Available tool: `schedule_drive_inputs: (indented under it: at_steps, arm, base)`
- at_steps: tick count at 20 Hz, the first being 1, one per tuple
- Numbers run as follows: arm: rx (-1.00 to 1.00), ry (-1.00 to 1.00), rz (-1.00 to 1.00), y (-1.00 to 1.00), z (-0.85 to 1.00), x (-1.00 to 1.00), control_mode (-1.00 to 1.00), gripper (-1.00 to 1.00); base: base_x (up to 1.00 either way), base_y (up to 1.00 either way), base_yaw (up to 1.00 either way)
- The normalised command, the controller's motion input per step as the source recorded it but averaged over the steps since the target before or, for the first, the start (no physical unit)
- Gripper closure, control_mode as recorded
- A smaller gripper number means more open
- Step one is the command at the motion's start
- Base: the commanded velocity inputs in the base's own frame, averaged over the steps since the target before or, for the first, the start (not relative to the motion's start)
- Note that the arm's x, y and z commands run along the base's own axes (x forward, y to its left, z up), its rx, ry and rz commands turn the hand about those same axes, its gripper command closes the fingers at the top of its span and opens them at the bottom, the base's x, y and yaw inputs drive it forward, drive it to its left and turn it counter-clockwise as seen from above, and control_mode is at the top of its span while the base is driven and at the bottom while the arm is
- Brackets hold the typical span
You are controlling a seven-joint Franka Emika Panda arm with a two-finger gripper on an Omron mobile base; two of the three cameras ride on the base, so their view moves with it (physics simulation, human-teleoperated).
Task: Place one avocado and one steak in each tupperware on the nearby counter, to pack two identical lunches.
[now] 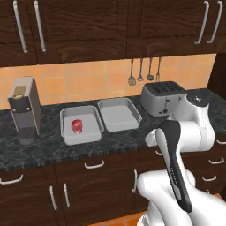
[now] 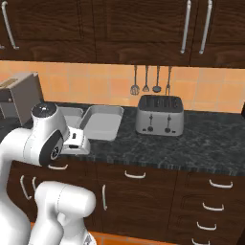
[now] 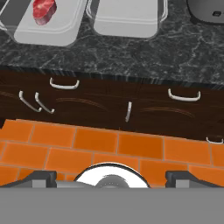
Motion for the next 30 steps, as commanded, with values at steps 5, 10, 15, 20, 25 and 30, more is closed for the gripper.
schedule_drive_inputs:
  at_steps: [5,10,15,20,25,30]
  arm:
    - [0.00,0.00,0.00,0.00,0.00,0.00,1.00,-1.00]
    - [0.00,0.00,0.00,0.00,0.00,0.00,1.00,-1.00]
    - [0.00,0.00,0.00,0.00,0.00,0.00,1.00,-1.00]
    - [0.00,0.00,0.00,0.00,0.00,0.00,1.00,-1.00]
    - [0.00,0.00,0.00,0.00,0.00,0.00,1.00,-1.00]
    - [0.00,0.00,0.00,0.00,0.00,0.00,1.00,-1.00]
  base:
    - [0.03,-1.00,-0.12]
    - [-0.44,-1.00,-0.02]
    - [-0.89,-1.00,0.00]
    - [0.01,-1.00,0.00]
    - [0.31,-1.00,0.00]
    - [0.41,-1.00,0.00]
